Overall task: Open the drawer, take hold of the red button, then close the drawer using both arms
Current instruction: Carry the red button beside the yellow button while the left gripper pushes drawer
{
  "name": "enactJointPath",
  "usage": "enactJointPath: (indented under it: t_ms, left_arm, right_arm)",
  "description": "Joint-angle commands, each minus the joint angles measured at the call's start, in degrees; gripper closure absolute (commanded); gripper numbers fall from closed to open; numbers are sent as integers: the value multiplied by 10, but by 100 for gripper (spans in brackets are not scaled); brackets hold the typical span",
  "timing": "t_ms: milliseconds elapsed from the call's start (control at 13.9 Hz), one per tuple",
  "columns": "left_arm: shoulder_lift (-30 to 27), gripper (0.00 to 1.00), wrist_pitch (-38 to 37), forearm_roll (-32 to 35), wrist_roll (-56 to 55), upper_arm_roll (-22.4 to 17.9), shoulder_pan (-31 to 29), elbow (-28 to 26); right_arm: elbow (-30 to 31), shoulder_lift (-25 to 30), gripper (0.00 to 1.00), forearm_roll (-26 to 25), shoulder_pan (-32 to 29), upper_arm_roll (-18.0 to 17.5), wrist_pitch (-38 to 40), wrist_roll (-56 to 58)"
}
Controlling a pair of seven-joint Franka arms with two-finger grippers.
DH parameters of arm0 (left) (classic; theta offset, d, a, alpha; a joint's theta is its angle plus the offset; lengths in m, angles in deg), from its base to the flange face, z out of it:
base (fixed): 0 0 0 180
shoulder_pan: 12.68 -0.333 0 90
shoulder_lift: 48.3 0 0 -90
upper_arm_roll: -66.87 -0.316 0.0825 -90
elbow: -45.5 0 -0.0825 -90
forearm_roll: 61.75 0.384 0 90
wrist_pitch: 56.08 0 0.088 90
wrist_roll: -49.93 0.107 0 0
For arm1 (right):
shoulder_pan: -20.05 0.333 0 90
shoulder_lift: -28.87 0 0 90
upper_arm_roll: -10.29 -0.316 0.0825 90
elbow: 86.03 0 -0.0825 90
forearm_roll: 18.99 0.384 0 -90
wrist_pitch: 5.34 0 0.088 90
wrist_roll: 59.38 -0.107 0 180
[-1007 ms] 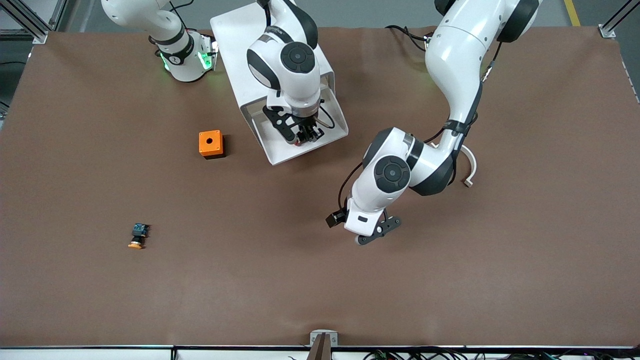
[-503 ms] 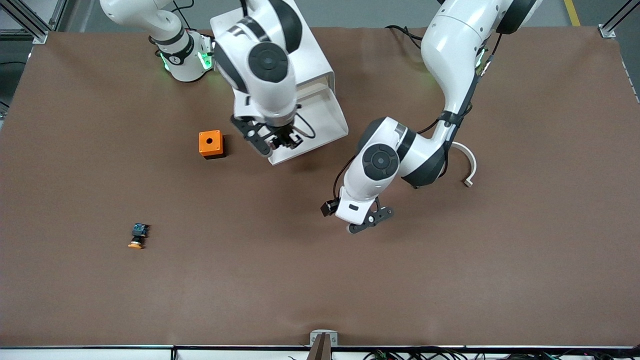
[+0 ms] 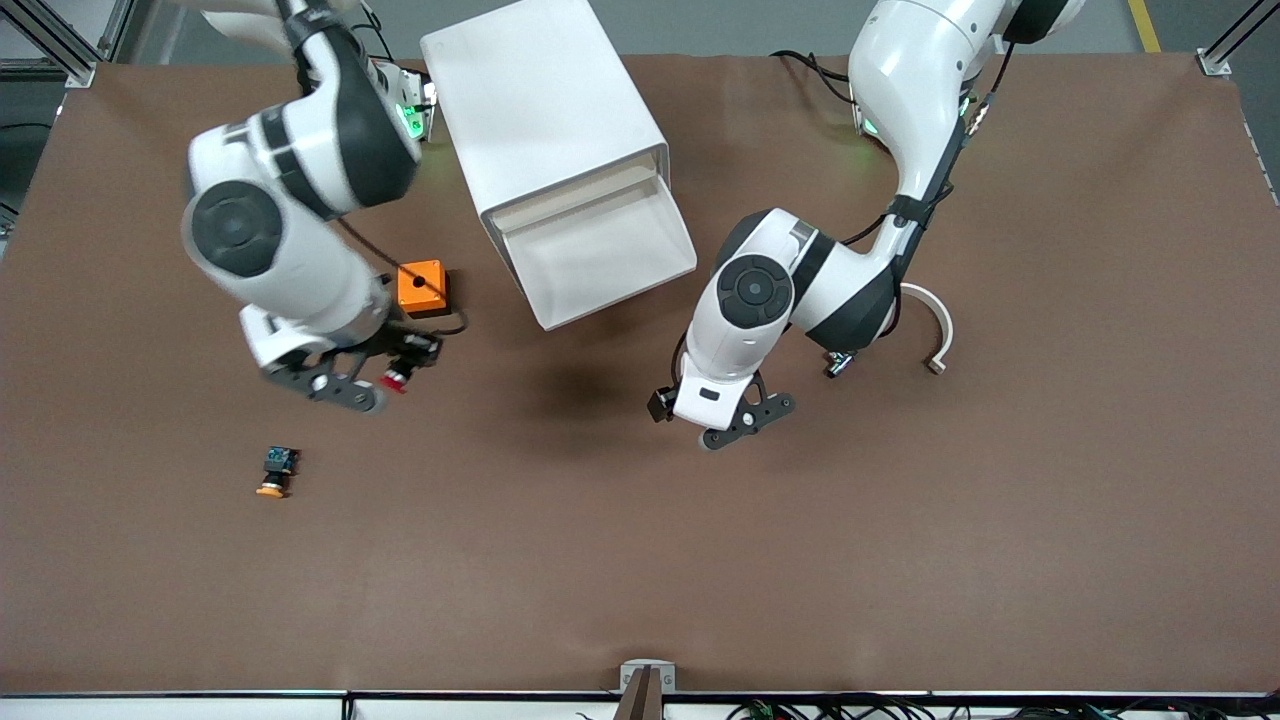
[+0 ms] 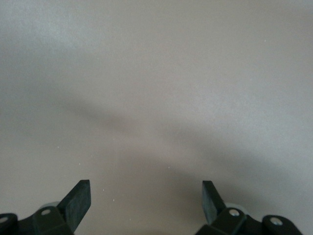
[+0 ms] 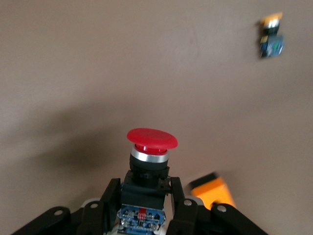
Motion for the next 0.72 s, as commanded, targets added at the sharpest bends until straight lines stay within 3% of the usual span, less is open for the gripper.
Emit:
enactJointPath:
  t_ms: [0,360,647]
  left_arm:
    - [-13,0,3,13,-14,9,12,-21]
    - [-6,0,3,8,-14,15,48,-22]
    - [-2,0,3,7,-13,16,76,-26]
  right_arm:
    - [19,-9,100,0,-61,-12,-28,112]
    - [87,-46,100,-2,-137,-12,-143,246]
    - [95,-96,99,-4,-173,-13,-206,299]
